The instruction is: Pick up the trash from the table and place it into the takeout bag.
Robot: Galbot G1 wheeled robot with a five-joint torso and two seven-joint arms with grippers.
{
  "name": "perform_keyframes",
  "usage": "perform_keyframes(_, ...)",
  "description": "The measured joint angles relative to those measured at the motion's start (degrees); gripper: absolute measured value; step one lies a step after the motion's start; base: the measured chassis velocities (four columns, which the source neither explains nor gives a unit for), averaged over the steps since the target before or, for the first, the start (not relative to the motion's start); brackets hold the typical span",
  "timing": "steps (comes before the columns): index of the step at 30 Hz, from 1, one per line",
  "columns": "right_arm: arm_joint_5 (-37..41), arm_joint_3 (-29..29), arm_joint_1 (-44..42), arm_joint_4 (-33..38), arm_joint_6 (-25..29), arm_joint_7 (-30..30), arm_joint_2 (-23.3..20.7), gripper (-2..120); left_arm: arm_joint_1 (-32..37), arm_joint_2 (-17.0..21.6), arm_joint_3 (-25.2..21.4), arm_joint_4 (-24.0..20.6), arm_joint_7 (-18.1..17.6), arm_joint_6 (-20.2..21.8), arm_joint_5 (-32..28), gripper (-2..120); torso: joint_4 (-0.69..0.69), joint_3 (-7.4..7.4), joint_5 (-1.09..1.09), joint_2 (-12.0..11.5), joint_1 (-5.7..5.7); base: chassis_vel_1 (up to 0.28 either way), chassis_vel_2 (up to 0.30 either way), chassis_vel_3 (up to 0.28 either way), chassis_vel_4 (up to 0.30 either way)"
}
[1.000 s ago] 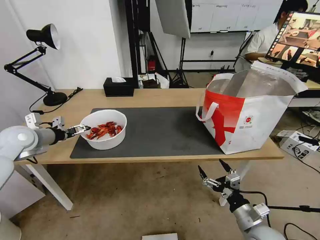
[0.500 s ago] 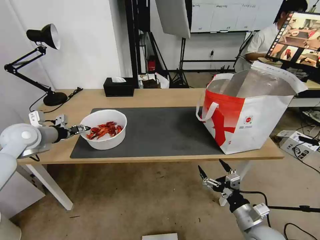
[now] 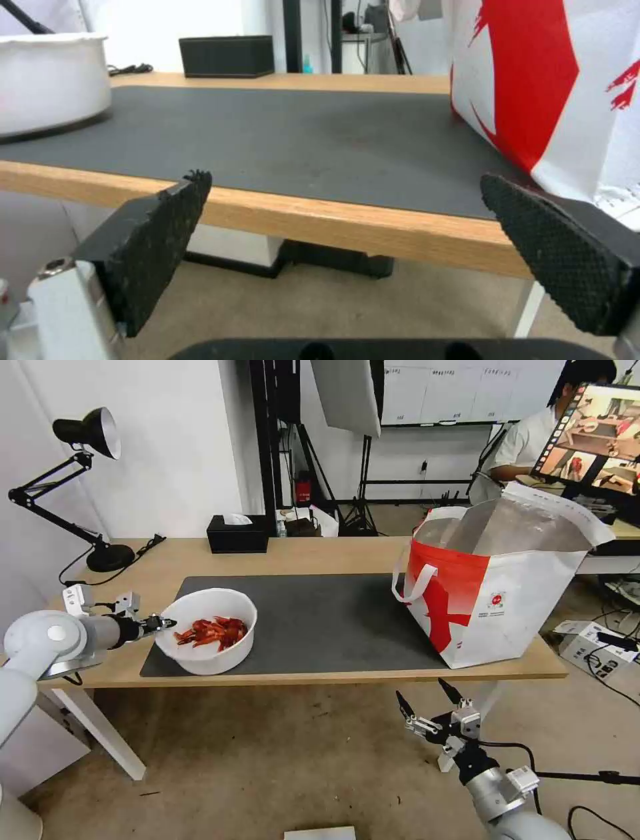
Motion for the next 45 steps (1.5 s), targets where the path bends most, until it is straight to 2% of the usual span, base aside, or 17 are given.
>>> perform_keyframes(10,0.0,0.0,0.0,0.0,0.0,0.0,0.0,100,-2.49,0.94,0.37,-6.23,1.19,-3.5,1.02,0,0.01,0.0,0.0,0.0,0.0,0.0,0.0,0.0,0.0)
perform_keyframes(12,0.0,0.0,0.0,0.0,0.0,0.0,0.0,100,-7.0,1.37,3.37,-9.79,2.52,-6.57,2.42,0,0.0,0.0,0.01,0.0,0.0,0.0,0.0,0.0,0.0)
perform_keyframes(14,0.0,0.0,0.0,0.0,0.0,0.0,0.0,100,-7.85,1.37,4.06,-10.31,2.64,-7.07,2.6,0,0.0,0.0,0.01,0.0,0.0,0.0,0.0,0.0,0.0)
perform_keyframes(16,0.0,0.0,0.0,0.0,0.0,0.0,0.0,100,-13.8,1.07,9.18,-12.23,4.16,-10.85,4.62,0,0.0,-0.01,0.01,0.0,0.0,0.0,0.0,0.0,0.0)
perform_keyframes(18,0.0,0.0,0.0,0.0,0.0,0.0,-0.01,100,-14.69,0.97,9.93,-12.36,4.46,-11.5,4.99,0,0.0,0.0,0.01,0.0,0.0,0.0,0.0,0.0,0.0)
perform_keyframes(20,0.0,0.0,0.0,0.0,0.0,0.0,0.0,100,-21.96,-1.04,16.13,-12.6,5.66,-15.82,7.13,0,0.0,0.0,0.02,0.0,0.0,0.0,0.0,0.0,0.0)
perform_keyframes(21,0.0,0.0,0.0,0.0,0.0,0.0,0.0,100,-21.96,-1.04,16.13,-12.6,5.66,-15.82,7.13,0,0.0,0.0,0.02,0.0,0.0,0.0,0.0,0.0,0.0)
perform_keyframes(28,0.01,0.01,0.0,0.0,0.0,0.0,-0.01,100,-34.27,-8.45,28.37,-9.92,5.91,-19.68,9.76,0,0.0,0.0,0.02,-0.01,0.0,0.0,0.0,0.0,0.0)
perform_keyframes(29,0.01,0.01,0.0,0.0,0.0,0.0,-0.01,100,-34.27,-8.45,28.37,-9.92,5.91,-19.68,9.76,0,0.0,0.0,0.02,-0.01,0.0,0.0,0.0,0.0,0.0)
perform_keyframes(32,0.01,0.01,0.0,0.0,0.0,0.01,-0.01,100,-41.53,-14.25,34.73,-6.25,5.1,-20.56,10.14,0,-0.02,0.01,0.01,-0.01,0.01,0.0,0.0,0.0,0.0)
perform_keyframes(33,0.01,0.01,0.0,0.0,0.0,0.01,-0.01,100,-41.53,-14.25,34.73,-6.25,5.1,-20.56,10.14,0,-0.02,0.01,0.01,-0.01,0.01,0.0,0.0,0.0,0.0)
perform_keyframes(36,0.01,0.01,0.0,0.0,0.0,0.0,-0.01,100,-47.96,-20.69,38.77,-2.16,3.67,-21.36,10.08,0,-0.01,0.01,0.01,0.0,0.0,0.0,0.0,0.0,0.0)
perform_keyframes(37,0.01,0.01,0.0,0.0,0.0,0.0,-0.01,100,-47.96,-20.69,38.77,-2.16,3.67,-21.36,10.08,0,-0.01,0.01,0.01,0.0,0.0,0.0,0.0,0.0,0.0)
perform_keyframes(40,0.01,0.01,0.0,0.0,0.0,0.0,-0.01,100,-52.26,-27.05,41.24,2.08,2.31,-22.01,10.03,0,0.01,0.01,0.01,-0.01,0.01,0.0,0.0,0.0,0.0)
perform_keyframes(41,0.01,0.01,0.0,0.0,0.0,0.0,-0.01,100,-52.26,-27.05,41.24,2.08,2.31,-22.01,10.03,0,0.01,0.01,0.01,-0.01,0.01,0.0,0.0,0.0,0.0)
perform_keyframes(44,0.01,0.01,0.0,0.0,0.0,0.0,-0.01,100,-55.31,-34.1,43.4,6.97,-0.48,-23.43,10.24,0,0.0,0.0,0.03,-0.01,0.0,0.0,0.0,0.0,0.0)
perform_keyframes(45,0.01,0.01,0.0,0.0,0.0,0.0,-0.01,100,-55.31,-34.1,43.4,6.97,-0.48,-23.43,10.24,0,0.0,0.0,0.03,-0.01,0.0,0.0,0.0,0.0,0.0)
